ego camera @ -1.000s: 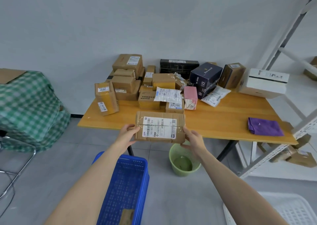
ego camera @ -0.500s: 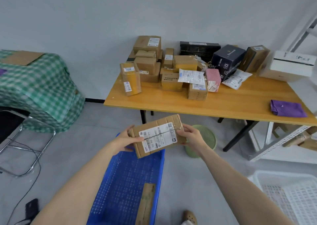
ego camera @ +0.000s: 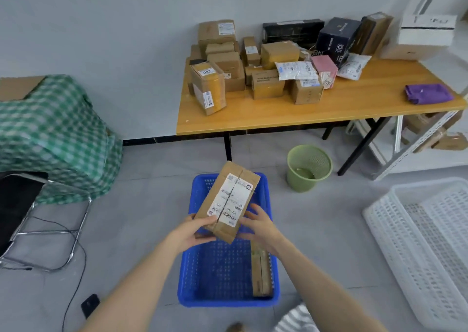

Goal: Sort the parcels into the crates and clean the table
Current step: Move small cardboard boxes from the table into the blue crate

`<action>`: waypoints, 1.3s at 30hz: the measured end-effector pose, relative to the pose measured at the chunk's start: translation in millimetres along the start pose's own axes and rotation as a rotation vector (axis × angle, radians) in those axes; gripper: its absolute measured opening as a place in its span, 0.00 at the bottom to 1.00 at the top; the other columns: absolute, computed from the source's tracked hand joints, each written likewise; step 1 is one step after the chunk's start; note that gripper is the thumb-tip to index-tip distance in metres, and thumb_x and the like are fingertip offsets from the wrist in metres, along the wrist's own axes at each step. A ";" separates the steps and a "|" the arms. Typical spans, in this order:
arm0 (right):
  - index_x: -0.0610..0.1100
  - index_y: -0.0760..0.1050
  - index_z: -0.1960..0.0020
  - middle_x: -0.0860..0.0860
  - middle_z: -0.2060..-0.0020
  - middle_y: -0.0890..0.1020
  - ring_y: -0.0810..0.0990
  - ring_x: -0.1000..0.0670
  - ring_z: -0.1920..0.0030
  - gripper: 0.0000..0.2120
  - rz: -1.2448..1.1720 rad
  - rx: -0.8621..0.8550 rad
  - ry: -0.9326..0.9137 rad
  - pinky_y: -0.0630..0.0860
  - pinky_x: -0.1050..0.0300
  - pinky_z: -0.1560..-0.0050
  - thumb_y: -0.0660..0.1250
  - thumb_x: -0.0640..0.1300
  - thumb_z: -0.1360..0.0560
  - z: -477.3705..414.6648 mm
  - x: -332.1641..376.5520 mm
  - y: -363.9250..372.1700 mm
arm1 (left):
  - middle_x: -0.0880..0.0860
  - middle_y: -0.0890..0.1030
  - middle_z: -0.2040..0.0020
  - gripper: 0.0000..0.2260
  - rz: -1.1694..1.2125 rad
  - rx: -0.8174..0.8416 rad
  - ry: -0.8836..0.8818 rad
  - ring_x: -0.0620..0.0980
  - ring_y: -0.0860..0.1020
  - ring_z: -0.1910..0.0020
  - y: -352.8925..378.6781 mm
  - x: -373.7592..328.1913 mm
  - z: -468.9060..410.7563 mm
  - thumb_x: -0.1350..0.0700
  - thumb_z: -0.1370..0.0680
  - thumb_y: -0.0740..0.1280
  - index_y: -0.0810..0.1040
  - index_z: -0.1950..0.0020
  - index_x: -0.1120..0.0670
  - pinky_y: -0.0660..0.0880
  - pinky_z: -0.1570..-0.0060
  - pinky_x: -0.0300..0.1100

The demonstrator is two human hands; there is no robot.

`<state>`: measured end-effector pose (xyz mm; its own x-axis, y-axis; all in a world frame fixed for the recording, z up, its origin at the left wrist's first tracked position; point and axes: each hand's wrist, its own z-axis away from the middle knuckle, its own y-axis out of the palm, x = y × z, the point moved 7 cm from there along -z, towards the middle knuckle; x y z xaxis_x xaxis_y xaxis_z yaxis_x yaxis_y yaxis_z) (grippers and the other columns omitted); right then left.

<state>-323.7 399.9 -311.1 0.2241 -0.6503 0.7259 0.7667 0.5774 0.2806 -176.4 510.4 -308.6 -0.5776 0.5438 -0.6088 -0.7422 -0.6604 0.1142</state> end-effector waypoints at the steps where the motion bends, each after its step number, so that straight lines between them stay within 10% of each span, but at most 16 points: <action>1: 0.49 0.58 0.28 0.52 0.33 0.71 0.76 0.48 0.40 0.30 0.069 0.029 0.003 0.81 0.50 0.53 0.67 0.36 0.24 0.5 -13.4 7.0 | 0.61 0.76 0.41 0.23 -0.004 0.002 -0.017 0.58 0.79 0.46 -0.7 6.4 -0.3 0.62 0.30 0.74 0.68 0.40 0.59 0.81 0.55 0.52; 13: 0.55 0.65 0.33 0.55 0.40 0.78 0.79 0.51 0.41 0.26 0.323 -0.057 0.084 0.81 0.54 0.54 0.64 0.34 0.25 -63.9 -171.4 -45.1 | 0.49 0.67 0.29 0.32 -0.498 0.091 -0.246 0.57 0.69 0.34 2.2 133.4 -75.6 0.47 0.24 0.69 0.53 0.28 0.41 0.68 0.38 0.53; 22: 0.54 0.68 0.32 0.57 0.47 0.81 0.82 0.54 0.49 0.27 0.596 -0.109 0.149 0.80 0.52 0.49 0.62 0.32 0.27 -147.2 -262.3 -73.3 | 0.54 0.69 0.32 0.31 -0.645 -0.005 -0.147 0.49 0.69 0.36 -17.5 200.6 -173.6 0.61 0.23 0.66 0.51 0.27 0.57 0.65 0.39 0.38; 33: 0.46 0.60 0.29 0.49 0.41 0.78 0.75 0.53 0.63 0.23 0.659 -0.121 0.351 0.71 0.65 0.71 0.58 0.38 0.22 -199.3 -351.8 -70.3 | 0.52 0.74 0.41 0.30 -0.702 -0.010 -0.266 0.45 0.71 0.54 -58.4 281.3 -273.9 0.65 0.21 0.61 0.49 0.25 0.55 0.68 0.56 0.37; 39: 0.46 0.63 0.32 0.50 0.44 0.79 0.76 0.51 0.57 0.19 0.489 -0.198 0.437 0.72 0.58 0.60 0.58 0.39 0.22 -228.9 -412.7 -78.3 | 0.53 0.71 0.34 0.29 -0.634 0.045 -0.348 0.50 0.69 0.38 -69.7 338.5 -323.0 0.62 0.21 0.62 0.49 0.26 0.54 0.66 0.38 0.44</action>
<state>-338.5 510.1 -776.3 0.7627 -0.5015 0.4084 0.6020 0.7812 -0.1651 -210.3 573.3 -776.2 -0.1002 0.9535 -0.2844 -0.9792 -0.1452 -0.1417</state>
